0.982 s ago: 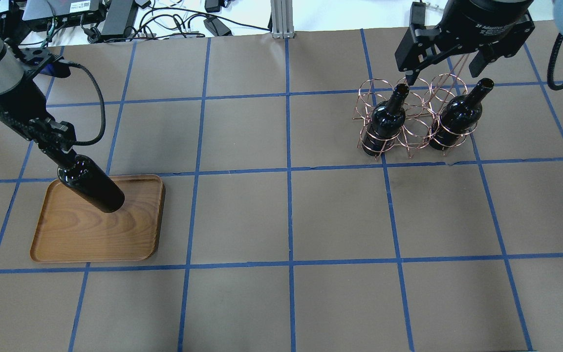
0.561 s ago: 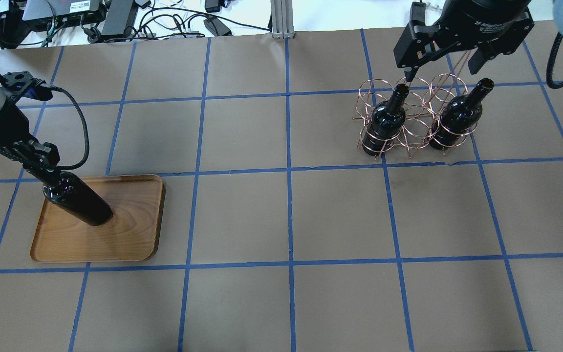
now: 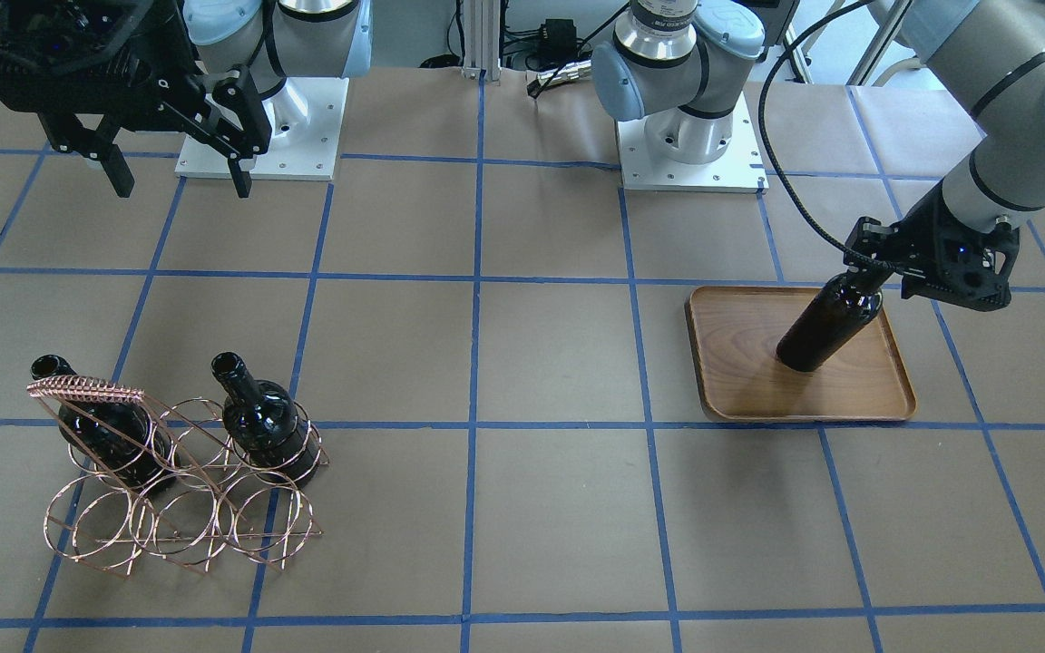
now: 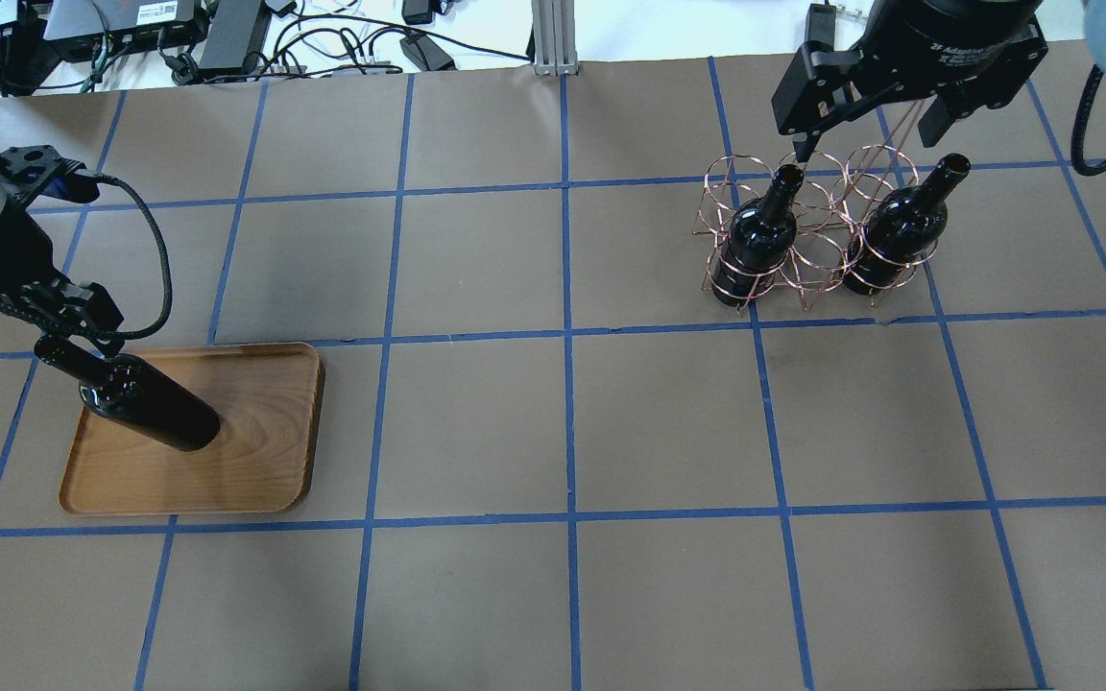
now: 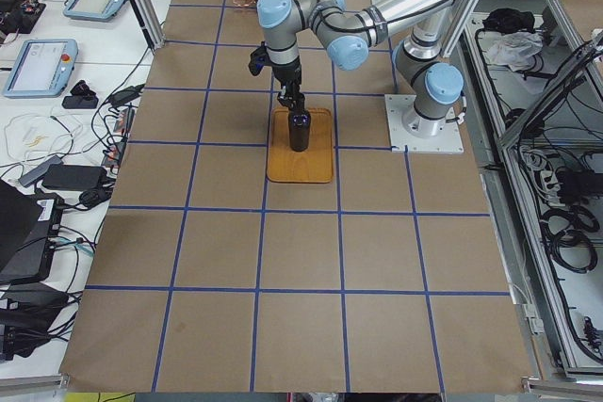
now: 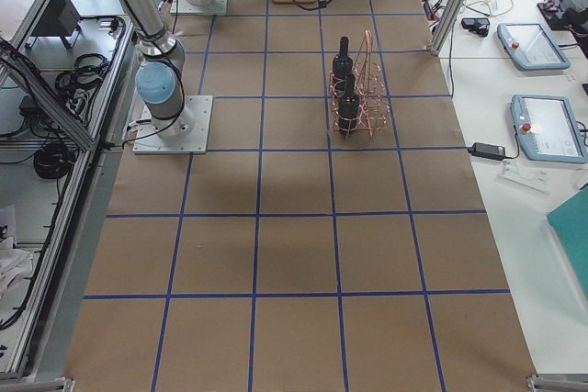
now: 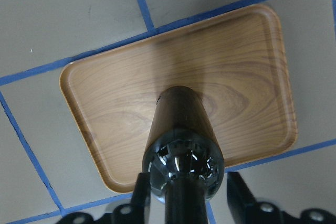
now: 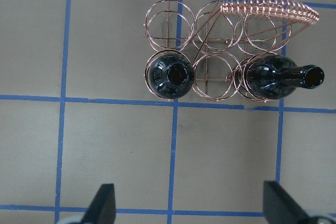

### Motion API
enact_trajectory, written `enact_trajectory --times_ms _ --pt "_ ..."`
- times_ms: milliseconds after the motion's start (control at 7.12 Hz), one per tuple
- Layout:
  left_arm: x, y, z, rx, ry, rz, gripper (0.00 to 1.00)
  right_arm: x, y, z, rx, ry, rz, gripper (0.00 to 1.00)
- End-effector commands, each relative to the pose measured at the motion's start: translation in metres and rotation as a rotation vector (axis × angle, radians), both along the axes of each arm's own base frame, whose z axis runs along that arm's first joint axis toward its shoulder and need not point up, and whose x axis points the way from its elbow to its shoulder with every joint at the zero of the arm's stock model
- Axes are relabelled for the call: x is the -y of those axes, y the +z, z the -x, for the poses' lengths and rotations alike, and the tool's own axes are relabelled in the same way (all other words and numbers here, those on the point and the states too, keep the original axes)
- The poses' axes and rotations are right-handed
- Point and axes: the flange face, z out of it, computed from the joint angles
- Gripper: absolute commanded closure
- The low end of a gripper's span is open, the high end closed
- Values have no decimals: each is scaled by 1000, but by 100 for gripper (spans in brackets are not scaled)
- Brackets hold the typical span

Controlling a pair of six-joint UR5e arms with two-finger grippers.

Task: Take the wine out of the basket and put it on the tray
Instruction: 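Release the bottle lying on the tray and raise the left gripper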

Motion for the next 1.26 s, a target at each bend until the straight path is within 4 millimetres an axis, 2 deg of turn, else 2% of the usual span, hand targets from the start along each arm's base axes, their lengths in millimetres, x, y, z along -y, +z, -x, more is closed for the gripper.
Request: enact_trajectory --times_ms 0,140,281,421,561,702,842,1123 --pt "-8 32 4 12 60 12 0 -1 0 -1 -1 0 -1 0" --pt "-13 54 14 -19 151 14 0 -1 0 -3 24 3 -7 0" --pt "-18 71 37 -72 252 20 0 -3 -2 -6 63 -6 -33 0" --pt "-20 92 64 -37 319 62 0 -3 -3 -6 56 -9 -33 0" --pt "-22 107 99 -23 335 99 0 -4 -2 -5 53 -9 -32 0" --pt "-17 119 124 -27 288 140 0 -4 -2 -5 53 -9 -32 0" --pt "-22 135 150 -36 249 173 0 -4 -2 -5 53 -9 -32 0" --pt "-34 134 197 -29 152 160 0 -3 -4 -5 51 -10 -37 0"
